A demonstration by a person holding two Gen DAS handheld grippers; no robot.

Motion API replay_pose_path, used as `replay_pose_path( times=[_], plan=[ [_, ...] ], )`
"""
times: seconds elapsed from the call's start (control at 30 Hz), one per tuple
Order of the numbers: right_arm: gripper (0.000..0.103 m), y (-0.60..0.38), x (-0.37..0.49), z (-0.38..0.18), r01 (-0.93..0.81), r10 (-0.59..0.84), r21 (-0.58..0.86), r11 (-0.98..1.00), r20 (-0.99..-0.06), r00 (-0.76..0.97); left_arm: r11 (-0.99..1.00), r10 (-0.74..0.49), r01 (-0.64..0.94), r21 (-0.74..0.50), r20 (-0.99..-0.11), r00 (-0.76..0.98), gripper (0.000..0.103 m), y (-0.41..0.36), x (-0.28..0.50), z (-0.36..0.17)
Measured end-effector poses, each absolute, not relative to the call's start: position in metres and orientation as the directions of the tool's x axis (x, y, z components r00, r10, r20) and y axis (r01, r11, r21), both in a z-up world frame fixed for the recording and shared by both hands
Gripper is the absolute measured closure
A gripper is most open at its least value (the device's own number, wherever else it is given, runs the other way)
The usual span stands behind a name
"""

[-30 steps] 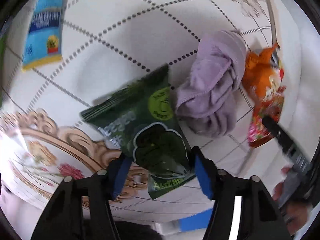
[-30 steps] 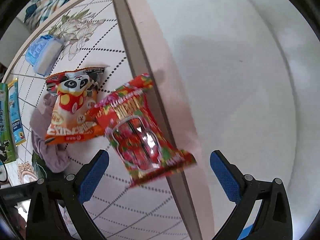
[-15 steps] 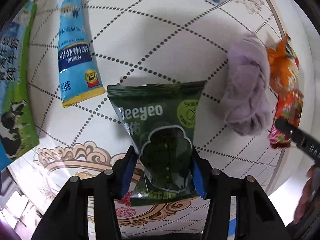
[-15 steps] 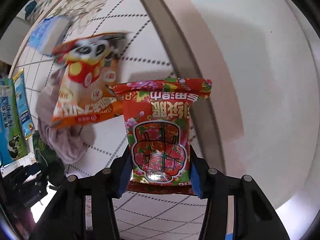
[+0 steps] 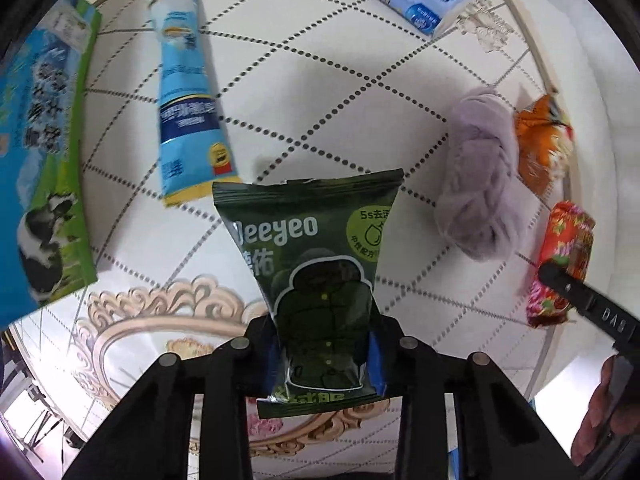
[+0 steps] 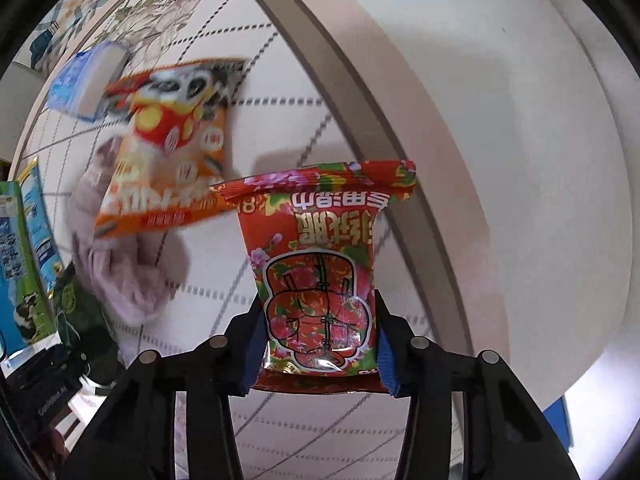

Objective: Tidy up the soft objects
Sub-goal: 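Carry both packs into the box beside the others and open both tools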

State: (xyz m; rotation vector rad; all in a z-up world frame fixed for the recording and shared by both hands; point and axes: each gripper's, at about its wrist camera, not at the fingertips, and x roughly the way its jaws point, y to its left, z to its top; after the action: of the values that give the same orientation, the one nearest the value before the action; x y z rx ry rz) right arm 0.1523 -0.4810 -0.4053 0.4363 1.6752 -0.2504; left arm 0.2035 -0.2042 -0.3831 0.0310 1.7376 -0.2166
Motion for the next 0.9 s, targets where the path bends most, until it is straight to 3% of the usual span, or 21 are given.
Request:
replay_pose_path(
  times=[0.27,0.53,0.7,0.9],
  plan=[
    [0.055,-0.427,0.122,-0.353,0.402,0.273,0.245,0.882,-0.962,-0.013,0.963,-0.2,0.165,-0.215,-0.975,-0.101,0.073,-0.176,0.183,-0.318],
    [0.055,-0.32,0.146,-0.281,0.258,0.384,0.39,0.884,-0.92,0.075,0.957,-0.271,0.118,-0.263,-0.961,0.058,0.073,-0.083,0.183,-0.234],
    [0.055,-0.246,0.171,-0.238,0.12,0.425,0.438,0.891,-0.898,0.115,0.974,-0.227,0.062,-0.22,-0.96,0.162,0.073,-0.001,0.2,-0.195],
    [0.055,-0.142,0.227,-0.216,0.002,0.405,0.409,0.913,-0.904,0.139,0.995,-0.089,-0.032,-0.098,-0.971,0.223,0.073,0.101,0.238,-0.185]
  ],
)
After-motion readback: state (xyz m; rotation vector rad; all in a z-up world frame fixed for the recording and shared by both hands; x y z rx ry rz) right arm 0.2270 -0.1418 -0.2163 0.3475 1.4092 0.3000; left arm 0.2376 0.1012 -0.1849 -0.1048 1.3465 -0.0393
